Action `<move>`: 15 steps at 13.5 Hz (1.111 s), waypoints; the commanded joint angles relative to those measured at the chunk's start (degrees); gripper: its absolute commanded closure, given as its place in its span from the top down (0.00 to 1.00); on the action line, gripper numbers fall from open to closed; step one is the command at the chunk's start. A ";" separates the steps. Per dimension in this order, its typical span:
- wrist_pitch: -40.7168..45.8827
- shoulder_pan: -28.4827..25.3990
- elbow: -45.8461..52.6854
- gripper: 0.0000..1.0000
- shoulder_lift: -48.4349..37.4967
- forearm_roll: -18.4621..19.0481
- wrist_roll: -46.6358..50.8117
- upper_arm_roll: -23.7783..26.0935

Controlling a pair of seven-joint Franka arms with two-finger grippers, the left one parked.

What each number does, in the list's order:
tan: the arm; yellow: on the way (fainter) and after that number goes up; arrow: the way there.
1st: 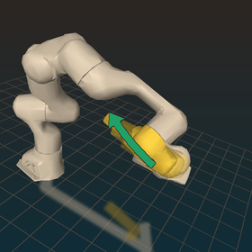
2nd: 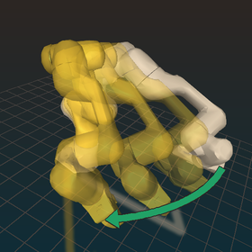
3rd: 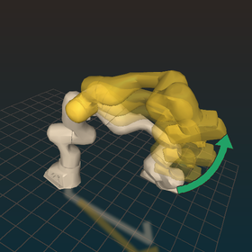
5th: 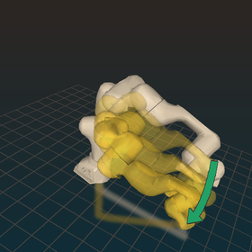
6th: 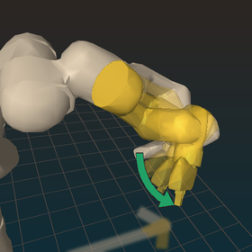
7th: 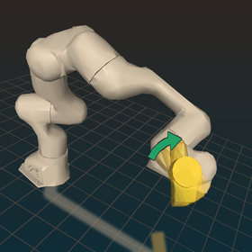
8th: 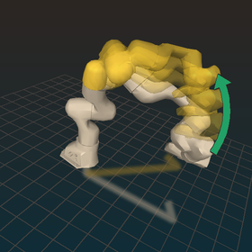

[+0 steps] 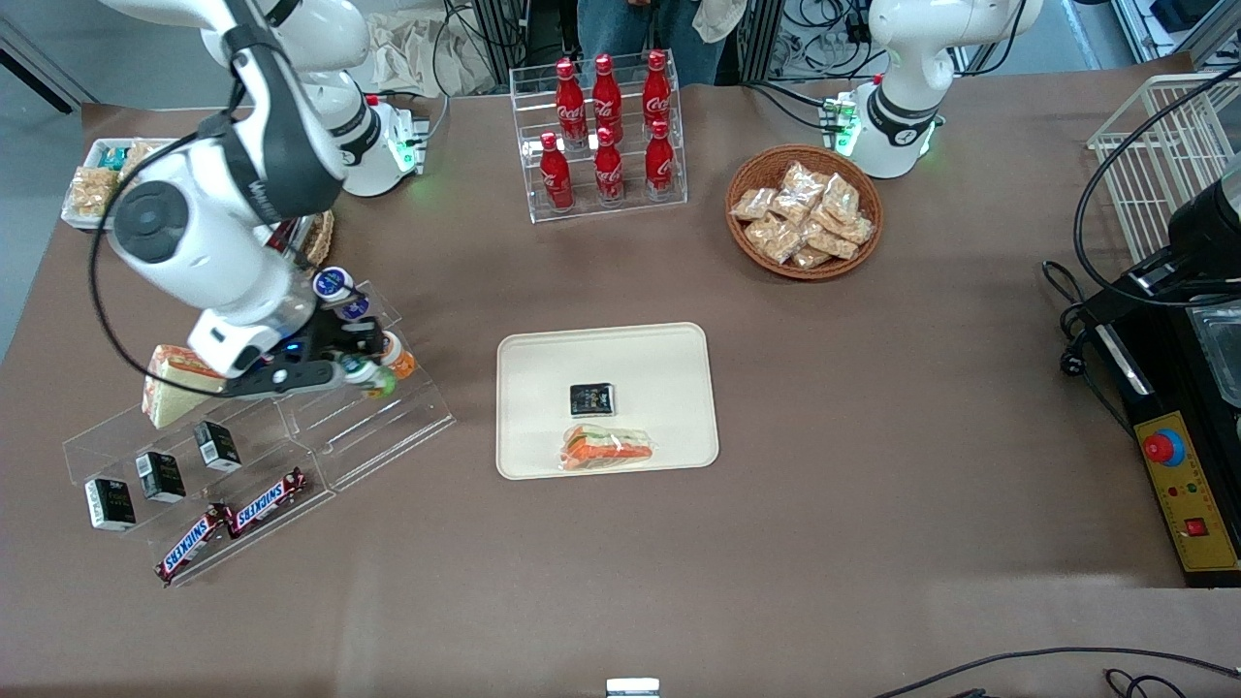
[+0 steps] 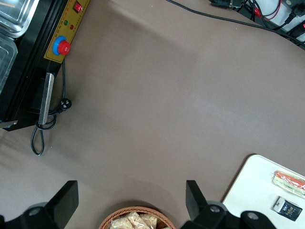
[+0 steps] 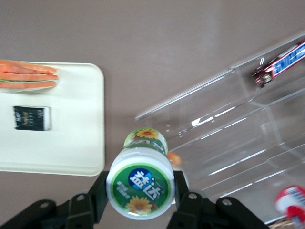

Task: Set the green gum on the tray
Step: 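Lift the green gum bottle out of the rack toward the cream tray, then lower the green gum bottle onto the tray beside the black packet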

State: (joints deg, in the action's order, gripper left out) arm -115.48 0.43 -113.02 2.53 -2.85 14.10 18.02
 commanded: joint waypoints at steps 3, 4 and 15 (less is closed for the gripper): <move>0.44 -7.97 3.06 0.37 4.40 -0.67 16.45 0.61; -0.43 -9.64 3.16 0.37 5.81 -0.67 19.18 0.61; -13.10 -14.67 2.81 0.37 21.02 2.23 24.04 -0.01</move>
State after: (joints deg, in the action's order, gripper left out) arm -128.23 -13.84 -111.93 21.25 -2.03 36.97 18.23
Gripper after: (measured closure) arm 0.410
